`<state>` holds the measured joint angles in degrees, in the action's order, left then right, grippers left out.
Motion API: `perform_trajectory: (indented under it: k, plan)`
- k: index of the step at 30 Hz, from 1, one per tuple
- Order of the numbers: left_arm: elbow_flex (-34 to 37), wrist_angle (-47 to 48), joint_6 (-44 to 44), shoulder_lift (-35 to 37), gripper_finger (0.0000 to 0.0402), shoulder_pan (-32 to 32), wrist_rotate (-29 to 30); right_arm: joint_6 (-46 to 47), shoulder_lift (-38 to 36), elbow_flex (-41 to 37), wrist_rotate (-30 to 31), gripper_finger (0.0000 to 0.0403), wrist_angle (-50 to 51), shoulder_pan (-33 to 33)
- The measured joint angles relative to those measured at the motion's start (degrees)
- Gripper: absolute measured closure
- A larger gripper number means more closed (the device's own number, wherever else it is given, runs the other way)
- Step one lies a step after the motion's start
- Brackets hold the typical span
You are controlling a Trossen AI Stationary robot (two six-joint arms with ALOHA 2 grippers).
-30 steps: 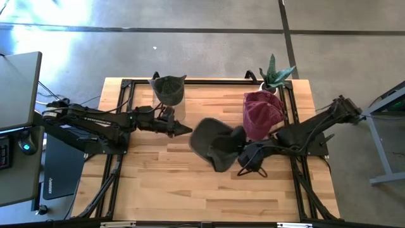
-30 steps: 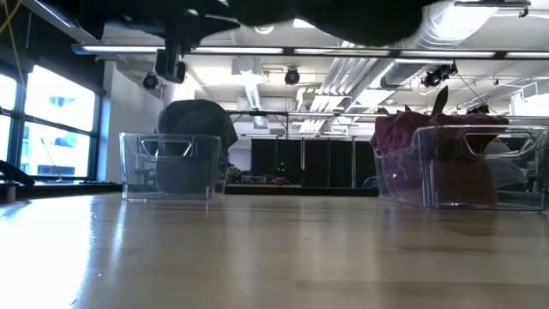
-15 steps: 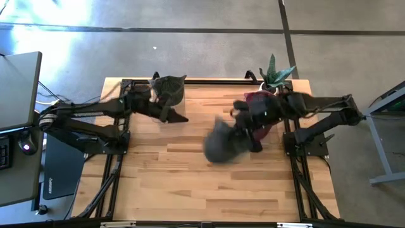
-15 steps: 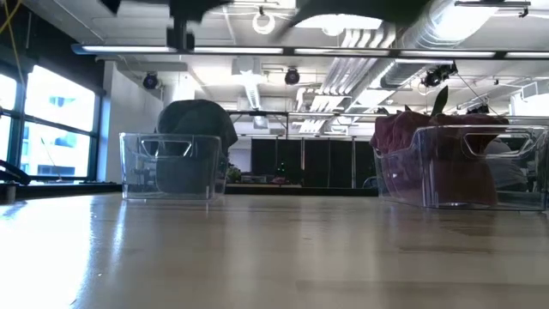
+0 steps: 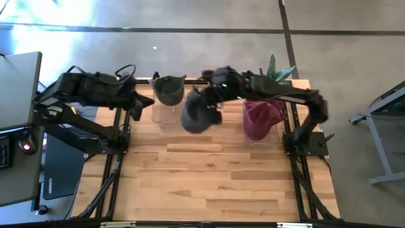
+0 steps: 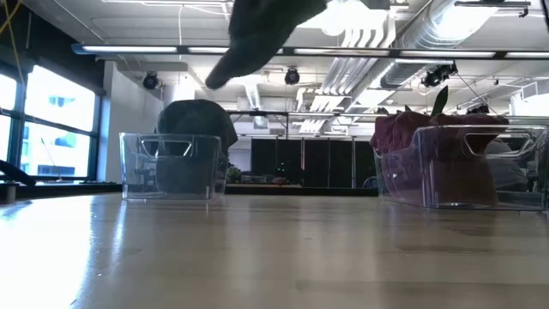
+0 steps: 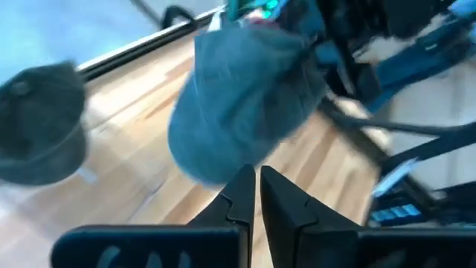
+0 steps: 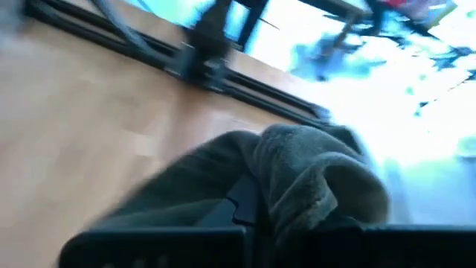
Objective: Pick & Place hat
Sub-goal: Put the green cap into the left transparent bin
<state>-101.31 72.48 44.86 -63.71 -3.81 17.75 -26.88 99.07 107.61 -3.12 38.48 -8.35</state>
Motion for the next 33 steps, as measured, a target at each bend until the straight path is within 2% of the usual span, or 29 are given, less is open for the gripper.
perform_trajectory:
  k: [5, 9, 13, 16, 21, 27, 30, 33]
  plan:
    - [2.24, 6.2, 1.97, -0.22, 0.0389, -4.35, 4.15, -6.97, 7.37, 6.41, 1.99, 0.0391, -0.1, -2.53]
    - [5.69, 6.81, 1.15, -0.06, 0.0389, -5.32, 6.14, -8.87, 9.04, 7.73, 1.96, 0.0395, 1.64, -2.48]
    - [8.89, -1.48, -14.0, -0.32, 0.0377, -5.19, 9.17, -9.08, 8.68, 7.94, -1.47, 0.0386, 4.48, -1.24]
    - [9.76, -10.47, -26.6, -0.19, 0.0339, -5.06, 6.64, -9.13, 8.58, 7.94, -2.18, 0.0394, 6.78, 0.26]
    - [10.27, -18.97, -41.91, -2.91, 0.0228, -3.34, 1.4, -8.72, 8.18, 7.92, -3.33, 0.0388, 8.77, 3.79]
    - [10.56, -16.77, -43.04, -8.07, 0.0102, -0.87, -3.39, -5.19, 8.17, 7.92, -2.71, 0.0395, 9.03, 7.4]
    - [10.13, -19.37, -41.67, -11.11, 0.0074, -1.03, -3.81, -4.65, 8.17, 7.89, -2.23, 0.0394, 9.49, 8.61]
    - [10.61, -18.0, -41.55, -12.17, 0.0075, -1.12, -5.96, -4.49, 8.17, 7.83, -0.54, 0.0383, 9.69, 9.37]
